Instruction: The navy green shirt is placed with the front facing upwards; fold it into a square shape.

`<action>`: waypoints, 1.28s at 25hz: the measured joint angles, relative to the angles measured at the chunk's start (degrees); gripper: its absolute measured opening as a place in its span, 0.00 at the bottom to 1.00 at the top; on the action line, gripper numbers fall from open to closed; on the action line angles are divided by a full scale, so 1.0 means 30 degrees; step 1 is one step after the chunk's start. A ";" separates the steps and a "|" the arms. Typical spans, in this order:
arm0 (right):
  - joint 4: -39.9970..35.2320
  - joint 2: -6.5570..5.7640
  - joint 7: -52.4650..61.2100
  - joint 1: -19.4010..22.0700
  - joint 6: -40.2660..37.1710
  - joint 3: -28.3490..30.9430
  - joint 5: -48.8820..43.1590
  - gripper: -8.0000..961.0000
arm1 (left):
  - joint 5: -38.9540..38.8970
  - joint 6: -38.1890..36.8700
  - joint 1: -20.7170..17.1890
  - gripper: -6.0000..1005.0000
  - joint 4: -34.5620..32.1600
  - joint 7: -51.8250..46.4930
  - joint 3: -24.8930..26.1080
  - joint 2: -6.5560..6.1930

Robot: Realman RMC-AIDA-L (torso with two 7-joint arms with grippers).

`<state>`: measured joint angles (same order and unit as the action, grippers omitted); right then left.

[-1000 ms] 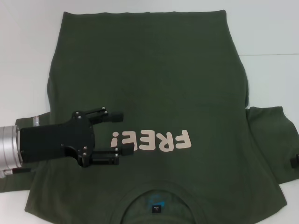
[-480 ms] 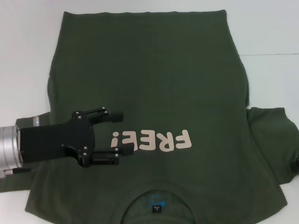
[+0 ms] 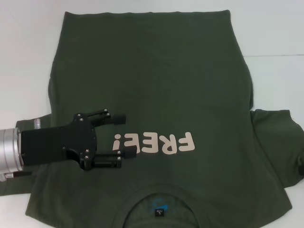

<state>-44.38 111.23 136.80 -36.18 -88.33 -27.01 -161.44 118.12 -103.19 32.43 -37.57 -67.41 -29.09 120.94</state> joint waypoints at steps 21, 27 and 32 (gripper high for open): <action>-0.1407 -0.0285 0.0161 0.0169 0.0393 -0.0184 -0.0110 0.04 | -0.0175 0.0001 -0.0001 0.86 0.0014 -0.0002 0.0089 0.0001; -0.1566 -0.0479 0.0095 0.0330 0.1157 -0.0197 -0.0174 0.04 | -0.0279 0.0017 0.0000 0.86 0.0014 -0.0113 0.0089 0.0001; -0.1673 -0.0566 0.0006 0.0476 0.2013 -0.0199 -0.0183 0.04 | -0.0300 0.0033 0.0000 0.86 0.0014 -0.0140 0.0088 0.0042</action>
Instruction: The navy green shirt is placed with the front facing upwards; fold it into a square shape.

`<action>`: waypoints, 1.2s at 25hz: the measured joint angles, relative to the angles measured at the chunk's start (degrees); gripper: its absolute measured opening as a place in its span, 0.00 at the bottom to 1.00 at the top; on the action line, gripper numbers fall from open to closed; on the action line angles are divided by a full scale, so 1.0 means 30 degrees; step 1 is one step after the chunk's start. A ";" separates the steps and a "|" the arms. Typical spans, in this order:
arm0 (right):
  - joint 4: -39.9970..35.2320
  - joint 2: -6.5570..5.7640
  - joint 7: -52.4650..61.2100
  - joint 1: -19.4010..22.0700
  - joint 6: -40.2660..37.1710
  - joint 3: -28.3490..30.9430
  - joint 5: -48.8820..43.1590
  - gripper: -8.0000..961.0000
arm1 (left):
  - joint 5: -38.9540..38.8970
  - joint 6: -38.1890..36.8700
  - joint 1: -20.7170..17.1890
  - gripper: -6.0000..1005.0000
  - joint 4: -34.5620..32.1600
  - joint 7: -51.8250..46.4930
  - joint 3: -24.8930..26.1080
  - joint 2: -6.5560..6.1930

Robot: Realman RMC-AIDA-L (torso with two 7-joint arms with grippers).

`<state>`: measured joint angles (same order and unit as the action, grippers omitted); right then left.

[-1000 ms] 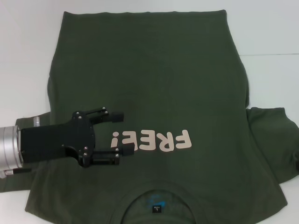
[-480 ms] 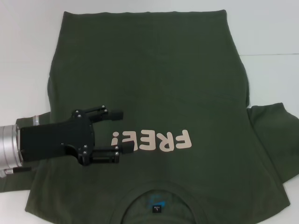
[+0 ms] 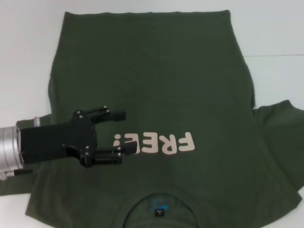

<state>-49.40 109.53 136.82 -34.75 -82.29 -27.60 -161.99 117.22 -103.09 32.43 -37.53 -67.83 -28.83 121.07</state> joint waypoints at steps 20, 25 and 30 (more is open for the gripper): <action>-0.0813 0.0258 -0.0835 -0.0951 -0.1703 -0.0305 0.2140 0.04 | -0.0199 0.0255 0.0061 0.86 0.0000 -0.0002 -0.0001 0.0247; -0.0826 0.0615 -0.0675 -0.1737 -0.2418 -0.1011 0.2756 0.04 | -0.0199 0.0331 0.0067 0.86 0.0000 -0.0026 -0.0002 0.0251; -0.0601 0.1008 -0.0581 -0.2774 -0.2348 -0.1237 0.2802 0.04 | -0.0241 0.0405 0.0040 0.86 0.0000 -0.0028 -0.0002 0.0272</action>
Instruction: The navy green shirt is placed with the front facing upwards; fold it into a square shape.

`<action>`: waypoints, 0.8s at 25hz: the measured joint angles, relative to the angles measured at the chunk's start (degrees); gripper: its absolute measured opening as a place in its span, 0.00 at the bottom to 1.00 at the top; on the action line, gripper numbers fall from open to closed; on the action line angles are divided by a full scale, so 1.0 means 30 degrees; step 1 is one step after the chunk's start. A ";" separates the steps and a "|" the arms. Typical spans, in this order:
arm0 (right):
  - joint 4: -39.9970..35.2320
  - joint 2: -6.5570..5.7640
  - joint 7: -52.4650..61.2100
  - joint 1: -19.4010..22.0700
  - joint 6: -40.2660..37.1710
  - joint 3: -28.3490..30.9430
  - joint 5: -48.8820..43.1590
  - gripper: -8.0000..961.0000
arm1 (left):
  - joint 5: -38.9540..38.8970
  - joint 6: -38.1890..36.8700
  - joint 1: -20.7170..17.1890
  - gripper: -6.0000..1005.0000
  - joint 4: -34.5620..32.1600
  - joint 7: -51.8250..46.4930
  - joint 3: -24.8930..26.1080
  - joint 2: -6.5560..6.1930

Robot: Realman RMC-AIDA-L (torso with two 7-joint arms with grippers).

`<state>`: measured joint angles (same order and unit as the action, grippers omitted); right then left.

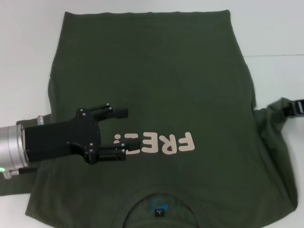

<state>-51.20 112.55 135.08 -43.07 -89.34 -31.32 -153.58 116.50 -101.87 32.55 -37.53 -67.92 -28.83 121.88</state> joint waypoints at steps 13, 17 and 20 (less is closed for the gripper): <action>0.1649 0.0767 0.0116 -0.1968 0.0901 -0.2161 0.0009 0.04 | -0.0016 0.0071 0.0049 0.86 -0.0031 0.0135 0.0001 0.0007; 0.1780 0.0991 0.0121 -0.2067 0.0938 -0.2619 0.0010 0.04 | -0.0108 0.0071 0.0009 0.86 -0.0031 0.0139 0.0001 0.0007; 0.1966 0.1062 0.0122 -0.2134 0.1116 -0.2954 0.0011 0.04 | -0.0225 0.0066 -0.0026 0.86 -0.0031 0.0158 0.0001 0.0007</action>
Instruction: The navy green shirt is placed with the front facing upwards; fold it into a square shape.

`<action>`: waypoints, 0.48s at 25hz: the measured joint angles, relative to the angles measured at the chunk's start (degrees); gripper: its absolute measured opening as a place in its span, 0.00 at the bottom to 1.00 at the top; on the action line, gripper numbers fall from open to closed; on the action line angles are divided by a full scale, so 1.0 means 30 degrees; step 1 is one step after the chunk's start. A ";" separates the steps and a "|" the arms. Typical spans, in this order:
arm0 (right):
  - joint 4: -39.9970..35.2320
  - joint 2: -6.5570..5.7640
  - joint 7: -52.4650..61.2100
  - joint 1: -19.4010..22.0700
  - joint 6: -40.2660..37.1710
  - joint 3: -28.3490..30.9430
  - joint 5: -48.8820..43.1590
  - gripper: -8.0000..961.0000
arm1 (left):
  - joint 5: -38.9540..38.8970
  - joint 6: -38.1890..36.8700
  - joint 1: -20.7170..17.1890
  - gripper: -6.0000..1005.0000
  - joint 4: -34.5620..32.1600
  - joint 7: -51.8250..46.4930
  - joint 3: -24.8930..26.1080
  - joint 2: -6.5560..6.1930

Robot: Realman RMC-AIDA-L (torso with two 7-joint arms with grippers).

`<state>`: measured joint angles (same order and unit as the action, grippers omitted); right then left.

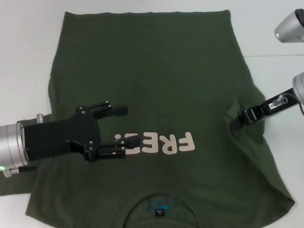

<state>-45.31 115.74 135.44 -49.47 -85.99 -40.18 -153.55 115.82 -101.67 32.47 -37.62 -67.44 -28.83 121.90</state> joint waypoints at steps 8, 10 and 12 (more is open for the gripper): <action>0.0258 0.0247 -0.0197 -0.0087 0.0156 -0.0293 0.0002 0.04 | 0.0000 -0.0018 -0.0013 0.86 0.0000 0.0011 0.0000 0.0000; 0.0272 0.0324 -0.0216 -0.0132 0.0243 -0.0386 0.0002 0.04 | 0.0000 -0.0024 -0.0013 0.86 -0.0001 0.0011 -0.0007 0.0000; 0.0276 0.0404 -0.0220 -0.0205 0.0299 -0.0400 0.0002 0.04 | 0.0000 -0.0031 -0.0014 0.86 0.0000 0.0011 -0.0022 0.0000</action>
<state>-44.48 116.95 134.78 -50.09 -85.09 -41.38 -153.54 115.82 -101.77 32.43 -37.62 -67.41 -28.89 121.90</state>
